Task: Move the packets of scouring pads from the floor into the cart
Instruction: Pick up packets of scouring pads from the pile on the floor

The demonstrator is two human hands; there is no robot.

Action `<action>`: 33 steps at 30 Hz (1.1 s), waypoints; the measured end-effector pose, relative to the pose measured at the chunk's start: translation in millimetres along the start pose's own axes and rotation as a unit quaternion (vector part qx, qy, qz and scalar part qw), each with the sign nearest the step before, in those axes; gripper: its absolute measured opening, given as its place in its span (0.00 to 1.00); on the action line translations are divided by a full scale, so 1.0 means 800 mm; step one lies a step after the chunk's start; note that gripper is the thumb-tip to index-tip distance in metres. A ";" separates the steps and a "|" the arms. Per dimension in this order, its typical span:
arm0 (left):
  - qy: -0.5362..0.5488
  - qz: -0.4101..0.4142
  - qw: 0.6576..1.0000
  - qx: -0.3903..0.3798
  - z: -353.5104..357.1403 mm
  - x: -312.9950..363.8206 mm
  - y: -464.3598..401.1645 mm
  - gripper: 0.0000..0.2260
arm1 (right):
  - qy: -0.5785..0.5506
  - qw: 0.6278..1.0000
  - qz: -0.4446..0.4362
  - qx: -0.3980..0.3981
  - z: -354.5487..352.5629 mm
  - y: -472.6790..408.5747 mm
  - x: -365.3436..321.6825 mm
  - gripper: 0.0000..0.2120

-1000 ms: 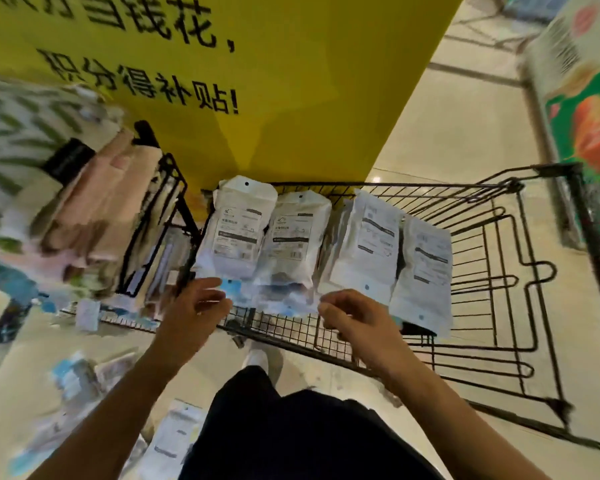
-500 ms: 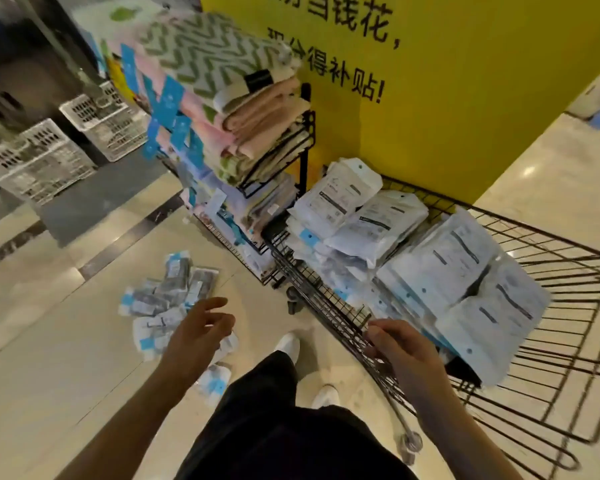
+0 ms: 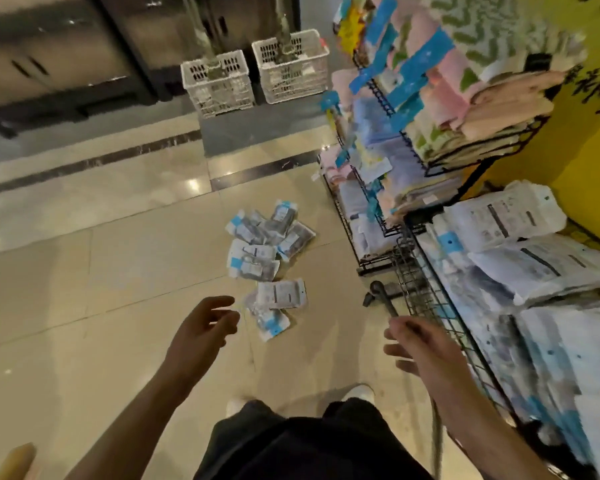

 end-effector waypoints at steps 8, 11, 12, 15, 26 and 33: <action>0.055 -0.029 0.996 0.066 -0.166 -0.124 0.027 0.12 | 0.084 0.993 -0.028 -0.072 0.208 0.011 -0.018 0.05; 0.070 -0.039 0.994 0.078 -0.225 -0.166 0.032 0.11 | 0.098 0.989 -0.031 -0.106 0.303 0.028 -0.023 0.06; 0.072 -0.041 0.993 0.081 -0.244 -0.179 0.034 0.11 | 0.099 0.988 -0.030 -0.115 0.332 0.034 -0.024 0.05; 0.083 -0.054 0.991 0.092 -0.294 -0.218 0.040 0.09 | 0.107 0.984 -0.023 -0.142 0.406 0.050 -0.025 0.05; 0.164 -0.160 0.964 0.135 -0.383 -0.324 0.030 0.06 | 0.186 0.968 0.011 -0.170 0.533 0.042 -0.038 0.06; 0.114 -0.175 0.974 0.089 -0.430 -0.299 -0.092 0.06 | 0.179 0.973 0.033 -0.141 0.607 -0.047 -0.075 0.05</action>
Point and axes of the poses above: each hand's wrist, its own y-axis away from the middle knuckle, its own z-axis out of the palm, x = y × z, the point moved 9 cm from there along -y, towards the middle knuckle
